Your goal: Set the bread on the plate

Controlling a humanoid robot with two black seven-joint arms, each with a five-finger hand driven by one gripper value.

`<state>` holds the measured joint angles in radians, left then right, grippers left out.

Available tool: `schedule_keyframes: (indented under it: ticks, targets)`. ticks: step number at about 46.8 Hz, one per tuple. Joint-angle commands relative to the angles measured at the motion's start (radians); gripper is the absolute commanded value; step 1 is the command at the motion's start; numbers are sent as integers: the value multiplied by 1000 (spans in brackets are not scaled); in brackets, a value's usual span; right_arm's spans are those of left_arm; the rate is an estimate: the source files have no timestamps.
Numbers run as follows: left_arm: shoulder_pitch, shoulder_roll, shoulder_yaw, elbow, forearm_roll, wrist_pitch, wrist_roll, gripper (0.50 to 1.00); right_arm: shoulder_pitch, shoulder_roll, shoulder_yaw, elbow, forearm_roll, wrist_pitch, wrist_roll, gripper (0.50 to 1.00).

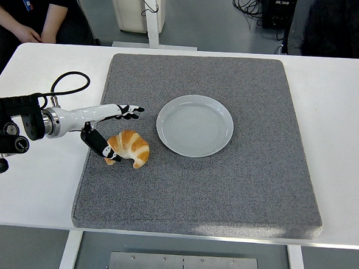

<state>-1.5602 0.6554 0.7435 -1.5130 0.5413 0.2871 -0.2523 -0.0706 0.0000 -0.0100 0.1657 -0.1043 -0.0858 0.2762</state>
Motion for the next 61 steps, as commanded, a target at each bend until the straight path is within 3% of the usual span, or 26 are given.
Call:
schedule_keyframes:
  ticks: [1, 30, 45, 53, 61]
  targets:
    - [12, -2, -10, 5, 2, 1, 1, 957, 0, 0, 1, 0, 0, 0, 0, 1000]
    - [85, -40, -49, 48, 17, 29, -4, 939, 0, 0, 1, 0, 0, 0, 0, 1000]
    - [106, -52, -50, 59, 17, 38, -16, 905, 0, 0, 1, 0, 0, 0, 0, 1000]
    - [117, -60, -55, 59, 31, 49, -21, 839, 0, 0, 1, 0, 0, 0, 0, 1000]
    - [117, -59, -58, 59, 100, 70, -27, 710, 0, 0, -1, 0, 0, -2, 0, 1000]
